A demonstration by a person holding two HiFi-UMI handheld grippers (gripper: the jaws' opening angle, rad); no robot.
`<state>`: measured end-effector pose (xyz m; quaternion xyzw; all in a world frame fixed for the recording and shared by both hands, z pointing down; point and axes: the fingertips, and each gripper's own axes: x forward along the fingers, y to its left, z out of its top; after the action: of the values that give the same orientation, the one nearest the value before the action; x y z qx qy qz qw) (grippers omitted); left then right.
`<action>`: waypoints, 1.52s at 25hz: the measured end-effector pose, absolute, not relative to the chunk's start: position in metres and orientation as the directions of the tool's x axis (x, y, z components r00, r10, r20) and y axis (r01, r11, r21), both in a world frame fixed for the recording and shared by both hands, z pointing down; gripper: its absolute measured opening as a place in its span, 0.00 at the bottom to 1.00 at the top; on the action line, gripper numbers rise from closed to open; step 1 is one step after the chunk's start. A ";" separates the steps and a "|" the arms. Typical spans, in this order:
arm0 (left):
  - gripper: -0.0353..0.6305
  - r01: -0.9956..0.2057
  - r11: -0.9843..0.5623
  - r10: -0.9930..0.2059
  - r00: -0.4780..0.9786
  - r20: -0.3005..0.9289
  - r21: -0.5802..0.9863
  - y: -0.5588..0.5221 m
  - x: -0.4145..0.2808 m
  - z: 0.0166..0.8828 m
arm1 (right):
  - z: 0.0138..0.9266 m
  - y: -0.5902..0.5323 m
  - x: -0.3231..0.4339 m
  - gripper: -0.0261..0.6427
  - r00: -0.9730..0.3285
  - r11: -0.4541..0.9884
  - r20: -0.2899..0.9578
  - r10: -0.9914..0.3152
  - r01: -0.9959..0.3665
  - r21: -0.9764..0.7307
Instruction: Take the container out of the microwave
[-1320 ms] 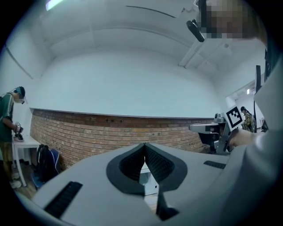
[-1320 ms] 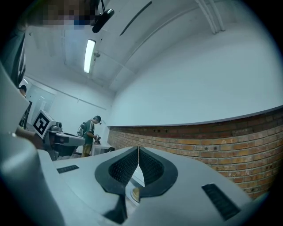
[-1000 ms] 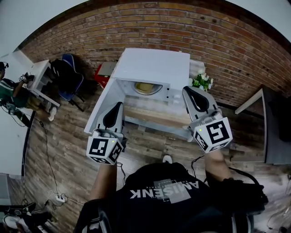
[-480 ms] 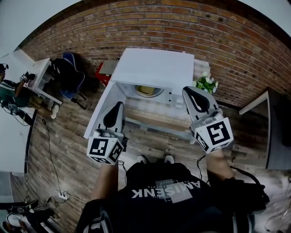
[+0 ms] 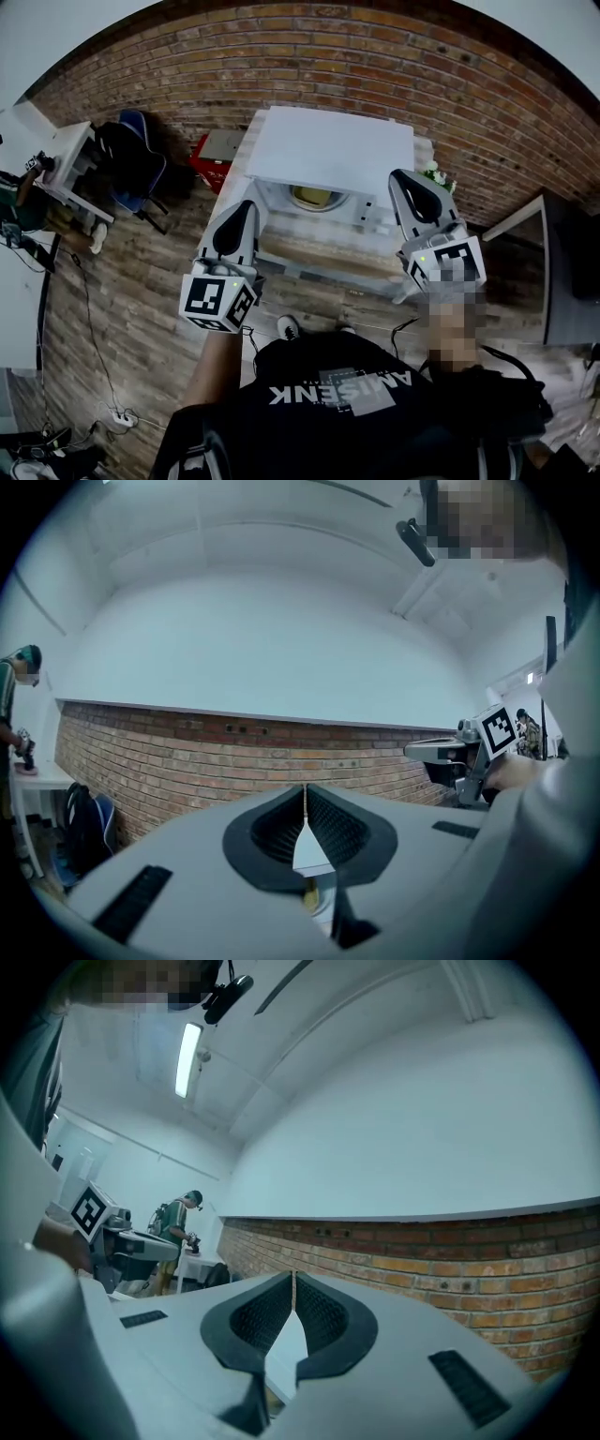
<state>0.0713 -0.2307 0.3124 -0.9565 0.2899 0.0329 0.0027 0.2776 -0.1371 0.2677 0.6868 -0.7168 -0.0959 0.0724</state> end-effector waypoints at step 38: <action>0.16 -0.452 -0.889 -0.451 0.892 0.032 0.074 -0.304 0.048 0.384 | 0.383 -0.256 0.168 0.30 -0.166 0.247 0.238 -0.957 -0.895 0.370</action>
<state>0.0479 -0.3038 0.3838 -0.9718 0.2322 -0.0070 -0.0396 0.1684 -0.2556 0.3826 0.6093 -0.7600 -0.0719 0.2143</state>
